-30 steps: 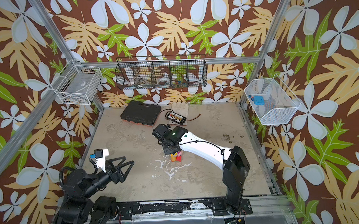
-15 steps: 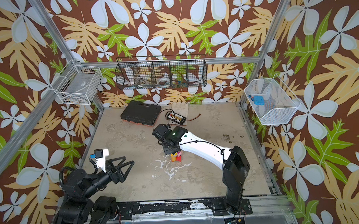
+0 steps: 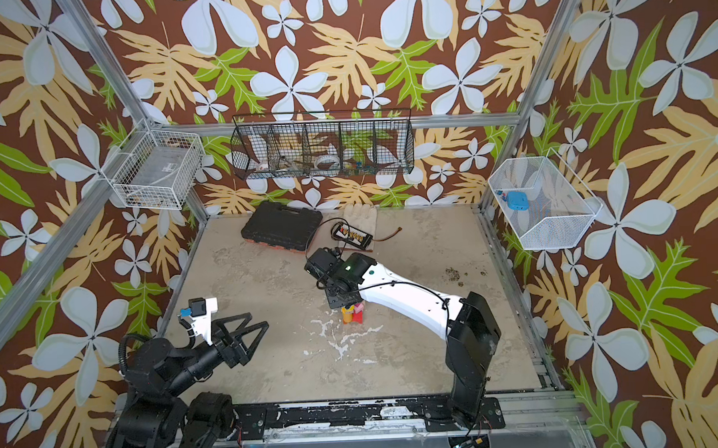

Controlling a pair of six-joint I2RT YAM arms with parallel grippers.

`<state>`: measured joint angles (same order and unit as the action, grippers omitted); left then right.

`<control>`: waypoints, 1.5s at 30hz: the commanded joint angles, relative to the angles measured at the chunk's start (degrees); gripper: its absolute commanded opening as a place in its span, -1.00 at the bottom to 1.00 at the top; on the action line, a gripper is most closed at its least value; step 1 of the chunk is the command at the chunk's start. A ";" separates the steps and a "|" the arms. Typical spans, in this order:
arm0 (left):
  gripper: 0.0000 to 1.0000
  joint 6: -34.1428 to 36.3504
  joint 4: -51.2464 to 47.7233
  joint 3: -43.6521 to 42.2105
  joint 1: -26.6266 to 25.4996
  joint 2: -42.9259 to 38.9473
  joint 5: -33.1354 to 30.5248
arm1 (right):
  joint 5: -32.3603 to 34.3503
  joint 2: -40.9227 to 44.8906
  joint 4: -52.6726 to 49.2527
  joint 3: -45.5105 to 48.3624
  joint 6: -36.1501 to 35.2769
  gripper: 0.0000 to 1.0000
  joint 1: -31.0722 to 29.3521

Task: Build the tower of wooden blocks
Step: 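Carry the teal cube over the stack and lower it onto the yellow arch, then open the right gripper and lift it off the teal cube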

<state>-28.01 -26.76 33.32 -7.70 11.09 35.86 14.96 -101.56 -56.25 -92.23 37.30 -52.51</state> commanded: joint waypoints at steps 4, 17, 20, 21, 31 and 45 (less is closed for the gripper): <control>1.00 0.38 1.63 -0.10 -0.05 -0.12 -0.08 | 0.64 0.40 0.25 0.03 0.42 -0.34 0.00; 1.00 0.41 1.71 -0.18 -0.01 -0.11 -0.08 | 0.25 -0.06 0.40 -0.33 0.66 -0.28 0.08; 1.00 0.33 1.63 -0.19 -0.06 -0.25 -0.08 | 0.07 -0.11 0.53 -0.24 0.70 -0.25 0.04; 1.00 0.37 1.70 -0.19 -0.03 -0.19 -0.08 | 0.11 -0.02 0.53 -0.21 0.70 -0.24 0.04; 1.00 0.36 1.71 -0.19 -0.01 -0.29 -0.08 | 1.43 1.66 0.38 -1.23 0.92 -0.12 0.04; 1.00 -6.58 0.60 2.54 0.04 5.17 -18.65 | 24.03 35.57 26.30 17.10 -8.33 0.78 8.40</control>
<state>-30.37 -26.81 34.85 -7.70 14.81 27.40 30.76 -71.72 -42.04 -81.97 33.63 -47.20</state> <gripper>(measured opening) 0.998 0.883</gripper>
